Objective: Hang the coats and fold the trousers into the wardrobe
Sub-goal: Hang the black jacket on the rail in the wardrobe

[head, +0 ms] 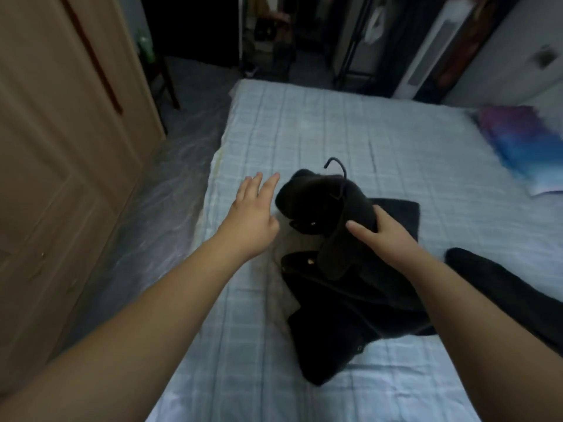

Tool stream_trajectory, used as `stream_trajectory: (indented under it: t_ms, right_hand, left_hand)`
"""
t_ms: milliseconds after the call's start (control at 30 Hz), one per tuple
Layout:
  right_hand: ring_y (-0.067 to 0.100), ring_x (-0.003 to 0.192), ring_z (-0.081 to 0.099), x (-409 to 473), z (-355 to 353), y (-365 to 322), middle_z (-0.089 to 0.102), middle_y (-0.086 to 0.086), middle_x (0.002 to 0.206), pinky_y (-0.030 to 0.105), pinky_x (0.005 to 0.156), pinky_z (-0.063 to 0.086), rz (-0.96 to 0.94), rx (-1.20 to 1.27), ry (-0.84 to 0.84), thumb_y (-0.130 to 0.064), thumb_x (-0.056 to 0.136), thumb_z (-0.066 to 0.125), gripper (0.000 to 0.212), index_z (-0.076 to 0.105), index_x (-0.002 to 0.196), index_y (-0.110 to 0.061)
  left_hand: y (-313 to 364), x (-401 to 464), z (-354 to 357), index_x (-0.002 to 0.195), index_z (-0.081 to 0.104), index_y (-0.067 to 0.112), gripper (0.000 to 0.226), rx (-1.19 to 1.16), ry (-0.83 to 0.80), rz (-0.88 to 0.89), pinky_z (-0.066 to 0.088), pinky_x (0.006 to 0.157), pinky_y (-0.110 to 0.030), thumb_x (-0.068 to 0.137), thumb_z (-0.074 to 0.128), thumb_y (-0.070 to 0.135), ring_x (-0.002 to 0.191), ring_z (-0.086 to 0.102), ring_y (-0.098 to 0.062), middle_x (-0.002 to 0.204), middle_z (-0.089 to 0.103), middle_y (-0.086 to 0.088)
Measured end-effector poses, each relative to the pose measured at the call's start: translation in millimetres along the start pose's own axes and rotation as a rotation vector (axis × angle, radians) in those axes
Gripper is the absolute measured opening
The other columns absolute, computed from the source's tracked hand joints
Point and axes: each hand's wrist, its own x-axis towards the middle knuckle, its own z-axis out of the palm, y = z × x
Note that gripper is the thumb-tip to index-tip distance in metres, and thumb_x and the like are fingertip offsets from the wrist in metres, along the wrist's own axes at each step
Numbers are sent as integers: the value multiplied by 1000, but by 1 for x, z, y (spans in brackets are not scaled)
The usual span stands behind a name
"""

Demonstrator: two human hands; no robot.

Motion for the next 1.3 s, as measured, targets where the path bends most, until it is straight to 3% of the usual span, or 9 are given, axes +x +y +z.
stream_trajectory:
  t_ms: [133,333,467,600,667,767,900,1100,1300]
  right_hand:
    - [0,91,61,-35,-53,-1,64,-21,99,23,73,45,-10,60,101,-53,90,65,31,58,114,-35]
    - [4,83,70,-74,-137,16,75,-8,89,31,77,52,-84,164,221,-38,96,63,15,68,97,-24]
    - [1,70,65,-87,-191,38,71,-13,72,18,67,48,-157,237,258,-34,101,56,25,66,84,-19]
    - [-12,58,55,-89,-235,76,64,-15,62,10,61,43,-199,309,277,-30,97,53,27,60,73,-21]
    - [-14,57,56,-88,-251,99,63,-13,63,6,61,42,-178,322,275,-15,105,47,34,60,74,-21]
    - [-13,60,59,-85,-268,128,65,-12,73,5,59,41,-179,242,202,-20,106,45,31,63,80,-21]
    - [-6,75,68,-80,-280,158,71,-9,90,5,59,44,-137,205,112,-38,103,50,26,69,101,-21]
    - [-6,72,58,-76,-296,154,60,-20,86,5,56,38,-166,138,95,-41,105,43,20,59,99,-30]
    - [15,95,55,-74,-314,124,61,-10,99,29,84,38,-262,3,164,-47,103,45,29,63,117,-29]
  left_hand:
    - [56,16,-18,158,7,28,77,25,-49,135,9,123,-42,96,51,18,153,-3,-25,166,6,-7]
    - [133,33,-26,157,15,29,82,68,-114,321,7,122,-35,92,63,16,153,2,-22,164,17,0]
    - [180,47,-15,157,15,32,97,153,-98,401,9,124,-35,83,77,26,153,6,-20,165,17,1]
    - [226,63,19,155,17,34,101,182,8,332,29,118,-46,77,81,39,147,25,-23,159,28,1]
    - [245,67,43,153,21,34,94,212,68,208,41,107,-51,79,78,35,138,35,-30,150,36,-5]
    - [266,67,71,141,39,32,64,177,162,133,49,90,-50,84,63,17,117,49,-34,125,51,-10]
    - [291,59,79,121,59,26,44,87,219,138,49,89,-44,82,58,7,105,56,-30,111,59,-7]
    - [349,45,43,111,67,24,35,-64,316,43,51,82,-32,81,58,7,95,62,-21,98,63,4]
    - [397,27,-28,107,69,31,43,50,357,70,58,77,-37,79,57,1,89,61,-20,101,61,3]
